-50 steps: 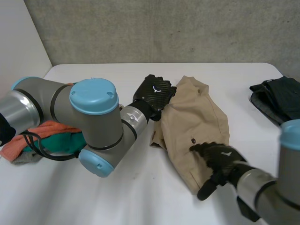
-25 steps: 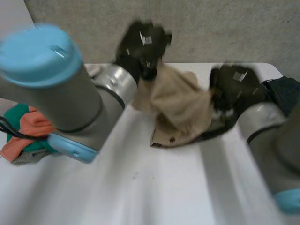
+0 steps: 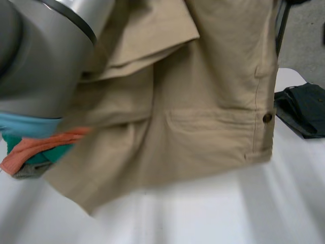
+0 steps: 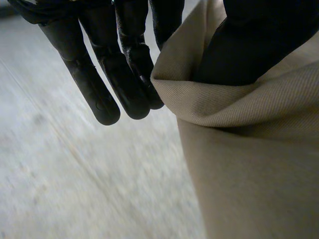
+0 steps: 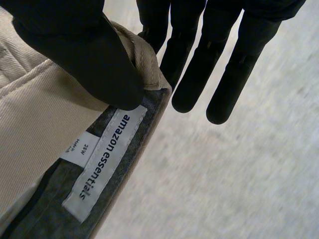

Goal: Fold the laundry.

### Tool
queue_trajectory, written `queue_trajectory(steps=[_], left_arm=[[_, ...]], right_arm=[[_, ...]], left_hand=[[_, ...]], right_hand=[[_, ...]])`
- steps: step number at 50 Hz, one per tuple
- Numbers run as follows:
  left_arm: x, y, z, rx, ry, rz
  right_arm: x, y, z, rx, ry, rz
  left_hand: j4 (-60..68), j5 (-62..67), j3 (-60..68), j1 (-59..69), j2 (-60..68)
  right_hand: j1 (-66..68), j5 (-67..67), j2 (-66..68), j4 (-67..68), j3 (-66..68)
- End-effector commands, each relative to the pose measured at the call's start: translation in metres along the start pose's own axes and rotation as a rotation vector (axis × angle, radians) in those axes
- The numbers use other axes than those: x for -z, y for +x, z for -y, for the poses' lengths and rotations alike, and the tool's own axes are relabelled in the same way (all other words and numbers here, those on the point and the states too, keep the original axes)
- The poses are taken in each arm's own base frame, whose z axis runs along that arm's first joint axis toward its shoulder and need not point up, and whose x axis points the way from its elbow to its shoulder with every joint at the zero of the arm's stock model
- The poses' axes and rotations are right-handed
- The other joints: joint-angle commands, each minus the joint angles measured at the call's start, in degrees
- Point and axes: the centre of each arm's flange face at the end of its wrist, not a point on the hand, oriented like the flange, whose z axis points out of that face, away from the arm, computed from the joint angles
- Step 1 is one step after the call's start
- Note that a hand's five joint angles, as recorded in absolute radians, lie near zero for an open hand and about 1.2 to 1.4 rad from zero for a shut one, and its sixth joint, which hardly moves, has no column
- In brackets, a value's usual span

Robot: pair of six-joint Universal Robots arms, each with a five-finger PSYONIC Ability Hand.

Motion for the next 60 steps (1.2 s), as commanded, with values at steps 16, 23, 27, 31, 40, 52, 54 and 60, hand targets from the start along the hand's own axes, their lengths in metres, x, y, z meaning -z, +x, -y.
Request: queue_trajectory(steps=[16,23,27,31,40,52,54,60], left_arm=[[-0.046,-0.024,-0.227,-0.091,-0.164,0.119],[-0.026,-0.036,-0.208,-0.092,-0.251,0.201],[0.006,-0.029,-0.187,-0.081,-0.334,0.159],[0.048,-0.008,-0.166,-0.053,-0.428,0.084],[0.156,0.065,-0.151,0.021,-0.713,-0.192],[0.22,0.124,-0.126,0.162,-0.8,-0.375],[0.223,0.126,-0.129,0.165,-0.816,-0.376],[0.232,0.131,-0.15,0.111,-0.898,-0.329]], right_arm=[[-0.09,-0.027,-0.197,-0.035,-0.094,-0.118],[-0.072,-0.026,-0.169,0.009,-0.179,0.002],[-0.05,-0.025,-0.166,0.097,-0.27,0.132],[-0.019,-0.018,-0.185,0.212,-0.401,0.24],[0.055,-0.025,-0.239,0.376,-0.644,0.448],[0.088,-0.028,-0.275,0.36,-0.59,0.576],[0.088,-0.028,-0.28,0.362,-0.589,0.572],[0.09,-0.03,-0.29,0.356,-0.592,0.575]], left_hand=[[-58.23,-56.93,-57.95,-54.04,-58.21],[-58.23,-56.93,-57.95,-54.04,-58.22],[-57.9,-56.6,-57.62,-53.71,-57.88],[-56.72,-55.42,-56.44,-52.53,-56.7],[-51.68,-50.38,-51.4,-47.49,-51.67],[-43.26,-41.96,-42.98,-39.07,-43.24],[-42.93,-41.63,-42.64,-38.73,-42.91],[-42.09,-40.78,-41.8,-37.89,-42.07]], right_hand=[[-53.81,-57.57,-57.47,-58.59,-57.62],[-53.81,-57.57,-57.47,-58.59,-57.62],[-53.81,-57.57,-57.47,-58.59,-57.62],[-53.81,-57.57,-57.47,-58.59,-57.62],[-48.69,-52.46,-52.35,-53.47,-52.5],[-31.35,-35.12,-35.01,-36.13,-35.16],[-31.18,-34.95,-34.84,-35.96,-34.99],[-10.73,-14.5,-14.39,-15.51,-14.54]])
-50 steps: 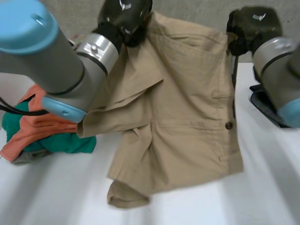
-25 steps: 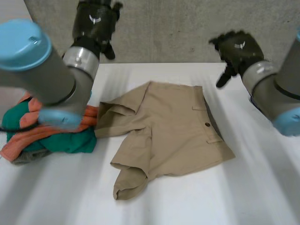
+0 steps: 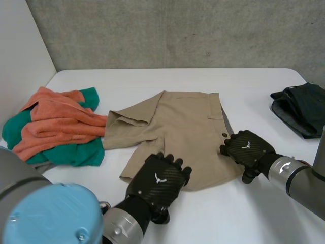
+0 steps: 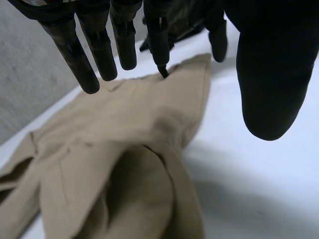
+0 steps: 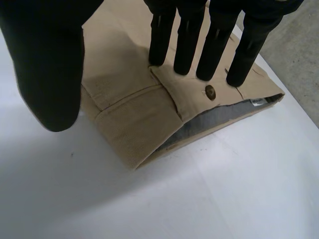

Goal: Fold the laundry.

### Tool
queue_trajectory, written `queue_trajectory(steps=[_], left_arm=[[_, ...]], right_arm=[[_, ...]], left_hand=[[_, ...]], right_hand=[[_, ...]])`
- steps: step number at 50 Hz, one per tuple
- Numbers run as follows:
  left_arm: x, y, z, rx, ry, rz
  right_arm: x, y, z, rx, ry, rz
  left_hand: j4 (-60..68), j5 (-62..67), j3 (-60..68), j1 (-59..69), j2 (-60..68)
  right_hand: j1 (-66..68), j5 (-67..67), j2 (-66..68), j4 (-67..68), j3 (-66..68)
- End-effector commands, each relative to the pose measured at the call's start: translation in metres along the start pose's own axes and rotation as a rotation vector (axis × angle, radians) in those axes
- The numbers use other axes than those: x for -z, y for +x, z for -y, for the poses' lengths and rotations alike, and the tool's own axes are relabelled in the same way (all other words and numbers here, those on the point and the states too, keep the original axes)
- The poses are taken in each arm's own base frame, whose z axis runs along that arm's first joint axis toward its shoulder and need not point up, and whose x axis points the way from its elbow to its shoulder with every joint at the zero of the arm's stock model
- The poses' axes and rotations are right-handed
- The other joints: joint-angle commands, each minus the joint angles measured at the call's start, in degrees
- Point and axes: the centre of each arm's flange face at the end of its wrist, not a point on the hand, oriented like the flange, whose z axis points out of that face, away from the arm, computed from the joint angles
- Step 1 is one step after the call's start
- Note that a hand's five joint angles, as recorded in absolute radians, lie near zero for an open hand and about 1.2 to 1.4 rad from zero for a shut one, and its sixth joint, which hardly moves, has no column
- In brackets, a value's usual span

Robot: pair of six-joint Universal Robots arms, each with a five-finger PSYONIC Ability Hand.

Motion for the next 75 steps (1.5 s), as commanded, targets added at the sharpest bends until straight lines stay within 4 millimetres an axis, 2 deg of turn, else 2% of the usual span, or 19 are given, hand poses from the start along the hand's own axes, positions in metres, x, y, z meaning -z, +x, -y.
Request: queue_trajectory(steps=[1,2,3,6,10,18,25,29,30,33,36,44,50,52,54,57,71,72,75], left_arm=[[-0.012,-0.001,-0.017,-0.003,-0.068,0.076],[-0.013,-0.003,-0.017,-0.002,-0.065,0.091],[-0.017,-0.008,-0.016,0.004,-0.06,0.128],[-0.026,-0.025,-0.016,0.021,-0.058,0.204],[-0.041,-0.064,-0.032,0.038,-0.112,0.326],[-0.051,-0.112,-0.042,-0.014,-0.131,0.485],[-0.039,-0.111,-0.028,-0.049,-0.087,0.483],[-0.029,-0.083,-0.007,-0.068,0.007,0.372],[-0.026,-0.066,-0.001,-0.081,0.044,0.293],[-0.023,-0.042,0.007,-0.101,0.095,0.173],[-0.026,-0.039,0.007,-0.105,0.1,0.145],[-0.056,-0.034,-0.017,-0.12,0.019,0.12],[-0.069,-0.049,-0.033,-0.133,-0.051,0.149],[-0.072,-0.051,-0.038,-0.146,-0.062,0.152],[-0.077,-0.055,-0.04,-0.161,-0.064,0.163],[-0.081,-0.068,-0.039,-0.159,-0.065,0.206],[-0.08,-0.129,-0.06,-0.11,-0.155,0.375],[-0.08,-0.13,-0.06,-0.112,-0.157,0.378],[-0.076,-0.133,-0.051,-0.144,-0.14,0.388]], right_arm=[[-0.008,-0.001,-0.006,0.002,0.012,-0.014],[-0.01,0.001,-0.006,0.012,0.023,-0.03],[-0.011,0.001,-0.007,0.017,0.026,-0.038],[-0.011,0.003,-0.009,0.021,0.027,-0.057],[-0.01,0.0,-0.011,0.003,0.019,-0.052],[-0.009,-0.003,-0.012,-0.011,0.01,-0.047],[-0.008,-0.002,-0.013,-0.012,0.002,-0.058],[-0.008,0.001,-0.014,-0.028,-0.014,-0.078],[-0.008,0.001,-0.014,-0.032,-0.016,-0.081],[-0.008,0.002,-0.014,-0.039,-0.016,-0.084],[-0.008,0.002,-0.014,-0.048,-0.019,-0.084],[-0.007,0.001,-0.015,-0.061,-0.021,-0.083],[-0.008,0.002,-0.014,-0.059,-0.018,-0.086],[-0.008,0.002,-0.014,-0.058,-0.017,-0.087],[-0.008,0.003,-0.014,-0.058,-0.016,-0.088],[-0.008,0.003,-0.014,-0.055,-0.017,-0.09],[-0.008,0.004,-0.015,-0.06,-0.032,-0.098],[-0.008,0.004,-0.015,-0.061,-0.034,-0.098],[-0.007,0.004,-0.015,-0.061,-0.035,-0.099]], left_hand=[[4.62,4.35,4.56,5.19,4.67],[4.62,4.35,4.56,5.19,4.67],[4.62,4.35,4.56,5.19,4.67],[4.62,4.35,4.56,5.19,4.67],[4.45,4.18,4.39,5.03,4.5],[4.28,4.01,4.23,4.86,4.34],[3.61,3.34,3.55,4.19,3.66],[3.27,3.0,3.22,3.85,3.33],[3.27,3.0,3.22,3.85,3.33],[3.44,3.17,3.38,4.01,3.49],[4.61,4.34,4.56,5.19,4.67],[6.46,6.19,6.41,7.04,6.52],[14.17,13.9,14.12,14.75,14.23],[24.75,24.48,24.69,25.33,24.8],[46.1,45.82,46.04,46.67,46.15],[58.07,57.8,58.01,58.64,58.12],[58.09,57.81,58.03,58.66,58.14],[55.78,55.5,55.72,56.35,55.83],[30.46,30.18,30.4,31.03,30.51]], right_hand=[[31.03,30.64,31.1,30.78,30.57],[46.43,46.04,46.5,46.18,45.97],[50.02,49.63,50.09,49.77,49.56],[50.06,49.67,50.13,49.81,49.6],[50.06,49.67,50.13,49.81,49.6],[50.06,49.67,50.13,49.81,49.6],[50.06,49.67,50.13,49.81,49.6],[50.06,49.67,50.13,49.81,49.6],[50.06,49.67,50.13,49.81,49.6],[50.06,49.67,50.13,49.81,49.6],[50.06,49.67,50.13,49.81,49.6],[50.06,49.67,50.13,49.81,49.6],[50.06,49.67,50.13,49.81,49.6],[50.06,49.67,50.13,49.81,49.6],[50.06,49.67,50.13,49.81,49.6],[50.06,49.67,50.13,49.81,49.6],[50.06,49.67,50.13,49.81,49.6],[50.06,49.67,50.13,49.81,49.6],[50.06,49.67,50.13,49.81,49.6]])
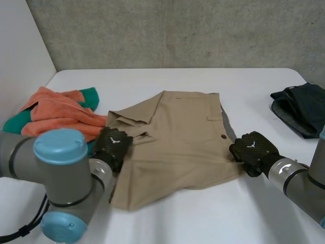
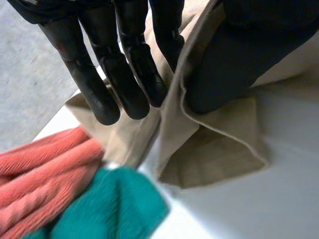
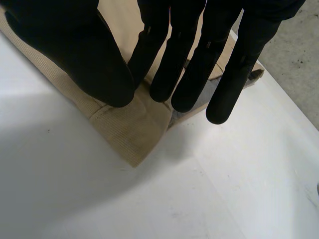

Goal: Fold the laundry.

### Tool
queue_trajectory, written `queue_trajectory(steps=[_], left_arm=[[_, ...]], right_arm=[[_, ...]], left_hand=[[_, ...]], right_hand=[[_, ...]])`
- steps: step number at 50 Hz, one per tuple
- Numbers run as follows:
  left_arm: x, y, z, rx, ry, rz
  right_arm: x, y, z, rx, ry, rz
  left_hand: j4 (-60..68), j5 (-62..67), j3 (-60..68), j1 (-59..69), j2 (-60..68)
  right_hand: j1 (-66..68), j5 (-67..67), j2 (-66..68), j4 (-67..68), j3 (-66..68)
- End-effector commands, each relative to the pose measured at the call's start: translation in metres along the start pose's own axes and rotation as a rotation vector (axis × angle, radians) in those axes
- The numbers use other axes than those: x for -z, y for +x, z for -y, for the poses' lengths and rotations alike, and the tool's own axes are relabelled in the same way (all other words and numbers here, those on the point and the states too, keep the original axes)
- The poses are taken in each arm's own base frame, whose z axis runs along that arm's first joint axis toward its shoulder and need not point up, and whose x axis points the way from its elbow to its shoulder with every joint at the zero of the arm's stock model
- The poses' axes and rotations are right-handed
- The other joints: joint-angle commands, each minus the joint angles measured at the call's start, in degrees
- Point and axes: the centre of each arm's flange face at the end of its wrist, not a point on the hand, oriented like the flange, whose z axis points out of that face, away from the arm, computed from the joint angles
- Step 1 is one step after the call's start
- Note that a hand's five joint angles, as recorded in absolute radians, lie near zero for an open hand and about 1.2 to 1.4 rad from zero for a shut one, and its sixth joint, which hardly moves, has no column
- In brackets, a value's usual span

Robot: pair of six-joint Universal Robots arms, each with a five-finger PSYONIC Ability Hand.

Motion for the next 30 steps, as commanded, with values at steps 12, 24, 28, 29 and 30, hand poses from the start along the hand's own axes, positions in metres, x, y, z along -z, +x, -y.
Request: queue_trajectory(steps=[12,24,28,29,30], left_arm=[[0.072,-0.016,0.068,-0.045,0.224,0.036],[0.116,0.042,0.018,-0.099,-0.032,-0.232],[0.115,0.047,0.008,-0.076,-0.093,-0.214],[0.112,0.046,0.007,-0.067,-0.1,-0.193],[0.11,0.045,0.006,-0.064,-0.104,-0.186]], right_arm=[[0.0,0.001,-0.001,-0.001,-0.011,-0.011],[0.0,0.007,-0.003,-0.01,-0.048,-0.065],[-0.001,0.008,-0.003,-0.012,-0.05,-0.067],[-0.001,0.007,-0.003,-0.013,-0.051,-0.066],[-0.001,0.007,-0.003,-0.013,-0.051,-0.066]], left_hand=[[-35.45,-34.55,-34.94,-31.46,-35.06],[-33.94,-33.04,-33.43,-29.94,-33.55],[-33.94,-33.04,-33.43,-29.94,-33.55],[-33.77,-32.87,-33.26,-29.78,-33.38],[-33.77,-32.87,-33.26,-29.77,-33.38]], right_hand=[[20.57,13.37,12.78,11.4,12.18],[20.57,13.37,12.78,11.4,12.18],[20.57,13.37,12.78,11.4,12.18],[20.57,13.37,12.78,11.4,12.18],[20.57,13.37,12.78,11.4,12.18]])
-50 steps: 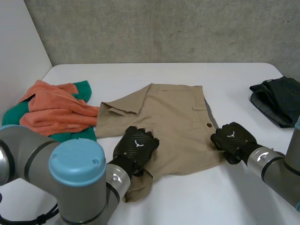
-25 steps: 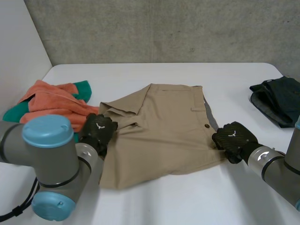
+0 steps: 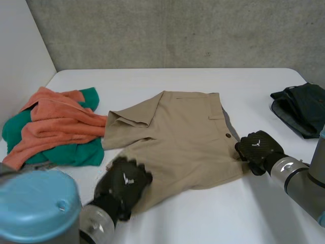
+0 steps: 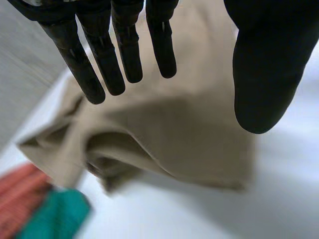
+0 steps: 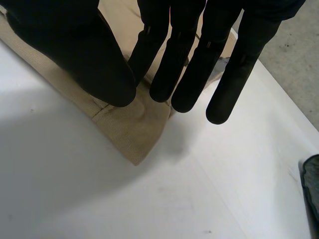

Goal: Fold the laundry.

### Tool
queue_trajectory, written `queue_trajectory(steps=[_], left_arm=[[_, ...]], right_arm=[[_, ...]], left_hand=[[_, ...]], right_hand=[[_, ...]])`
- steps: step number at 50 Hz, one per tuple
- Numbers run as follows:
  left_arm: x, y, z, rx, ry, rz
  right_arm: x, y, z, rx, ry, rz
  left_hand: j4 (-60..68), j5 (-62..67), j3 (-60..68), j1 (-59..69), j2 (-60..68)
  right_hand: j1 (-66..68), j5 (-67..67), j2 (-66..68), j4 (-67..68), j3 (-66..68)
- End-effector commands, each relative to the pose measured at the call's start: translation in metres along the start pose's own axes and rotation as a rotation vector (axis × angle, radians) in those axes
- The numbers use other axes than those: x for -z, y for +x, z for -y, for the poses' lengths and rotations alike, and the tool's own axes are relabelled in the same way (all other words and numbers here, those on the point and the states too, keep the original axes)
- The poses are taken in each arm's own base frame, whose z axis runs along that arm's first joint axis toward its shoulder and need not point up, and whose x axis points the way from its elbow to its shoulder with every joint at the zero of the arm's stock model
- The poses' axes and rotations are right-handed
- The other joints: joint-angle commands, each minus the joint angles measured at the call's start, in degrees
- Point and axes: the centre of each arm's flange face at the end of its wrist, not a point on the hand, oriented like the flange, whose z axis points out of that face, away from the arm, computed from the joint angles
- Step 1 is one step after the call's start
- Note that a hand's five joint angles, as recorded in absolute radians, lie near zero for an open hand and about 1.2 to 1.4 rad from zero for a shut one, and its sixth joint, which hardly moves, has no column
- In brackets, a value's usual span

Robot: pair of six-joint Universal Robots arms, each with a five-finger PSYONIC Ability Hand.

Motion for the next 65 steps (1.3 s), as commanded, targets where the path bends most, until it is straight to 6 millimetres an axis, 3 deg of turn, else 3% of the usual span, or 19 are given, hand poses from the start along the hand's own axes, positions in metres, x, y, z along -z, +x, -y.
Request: queue_trajectory(steps=[1,12,15,16,17,22,29,31,35,41,45,46,47,50,53,57,65], left_arm=[[-0.008,0.007,-0.017,0.042,-0.092,0.023],[-0.028,0.01,-0.032,0.046,-0.131,0.029],[-0.03,0.01,-0.032,0.047,-0.128,0.032],[-0.033,0.009,-0.03,0.052,-0.112,0.043],[-0.034,0.008,-0.029,0.054,-0.1,0.052],[-0.032,-0.002,-0.012,0.073,-0.019,0.097],[-0.008,-0.021,0.027,0.094,0.109,0.145],[0.008,-0.031,0.041,0.102,0.147,0.16],[0.031,-0.044,0.057,0.108,0.17,0.175],[0.049,-0.048,0.062,0.146,0.13,0.146],[0.045,-0.045,0.056,0.182,0.1,0.124],[0.042,-0.044,0.055,0.187,0.096,0.124],[0.032,-0.041,0.052,0.189,0.08,0.118],[0.012,-0.038,0.049,0.186,0.071,0.122],[-0.012,-0.045,0.051,0.2,0.082,0.159],[-0.041,-0.068,0.052,0.232,0.09,0.224],[-0.063,-0.088,0.065,0.258,0.13,0.278]], right_arm=[[0.0,0.001,0.0,-0.002,-0.005,-0.007],[0.0,0.001,-0.001,-0.003,-0.006,-0.006],[0.0,0.001,-0.001,-0.004,-0.007,-0.007],[0.0,0.001,-0.001,-0.004,-0.007,-0.007],[0.0,0.001,-0.001,-0.003,-0.007,-0.007],[0.007,0.005,0.006,-0.003,-0.012,-0.017],[0.055,0.025,0.05,0.033,-0.032,-0.013],[0.078,0.035,0.073,0.063,-0.005,-0.029],[0.108,0.054,0.097,0.097,0.005,-0.075],[0.126,0.052,0.101,0.145,-0.043,-0.032],[0.118,0.042,0.094,0.14,-0.033,0.015],[0.114,0.041,0.092,0.13,-0.028,0.022],[0.101,0.04,0.086,0.084,-0.024,0.027],[0.076,0.039,0.07,-0.042,-0.023,0.015],[0.065,0.035,0.058,-0.122,-0.035,0.019],[0.061,0.015,0.038,-0.205,-0.065,0.086],[0.032,0.001,0.014,-0.186,-0.008,0.064]], left_hand=[[4.17,4.42,3.34,3.78,3.63],[6.34,6.6,5.51,5.95,5.81],[23.43,23.68,22.6,23.04,22.89],[44.33,44.58,43.5,43.94,43.79],[50.51,50.77,49.68,50.12,49.98],[50.57,50.83,49.75,50.18,50.04],[50.57,50.83,49.75,50.18,50.04],[50.57,50.83,49.75,50.18,50.04],[50.57,50.83,49.75,50.18,50.04],[50.57,50.83,49.75,50.18,50.04],[50.57,50.83,49.75,50.18,50.04],[50.57,50.83,49.75,50.18,50.04],[50.57,50.83,49.75,50.18,50.04],[50.57,50.83,49.75,50.18,50.04],[50.57,50.83,49.75,50.18,50.04],[50.57,50.83,49.75,50.18,50.04],[50.57,50.83,49.75,50.18,50.04]], right_hand=[[20.57,12.58,12.78,11.4,12.18],[20.57,12.58,12.78,11.4,12.18],[20.57,12.58,12.78,11.4,12.18],[20.57,12.58,12.78,11.4,12.18],[20.57,12.58,12.78,11.4,12.18],[20.57,12.58,12.78,11.4,12.18],[20.57,12.58,12.78,11.4,12.18],[20.57,12.58,12.78,11.4,12.18],[20.57,12.58,12.78,11.4,12.18],[20.57,12.58,12.78,11.4,12.18],[16.63,8.64,8.85,7.46,8.24],[8.1,0.11,0.31,-1.07,-0.29],[-12.3,-20.29,-20.09,-21.47,-20.7],[-31.82,-39.81,-39.6,-40.99,-40.21],[-32.52,-40.51,-40.31,-41.69,-40.91],[-34.2,-42.19,-41.99,-43.37,-42.6],[-32.52,-40.51,-40.31,-41.69,-40.92]])
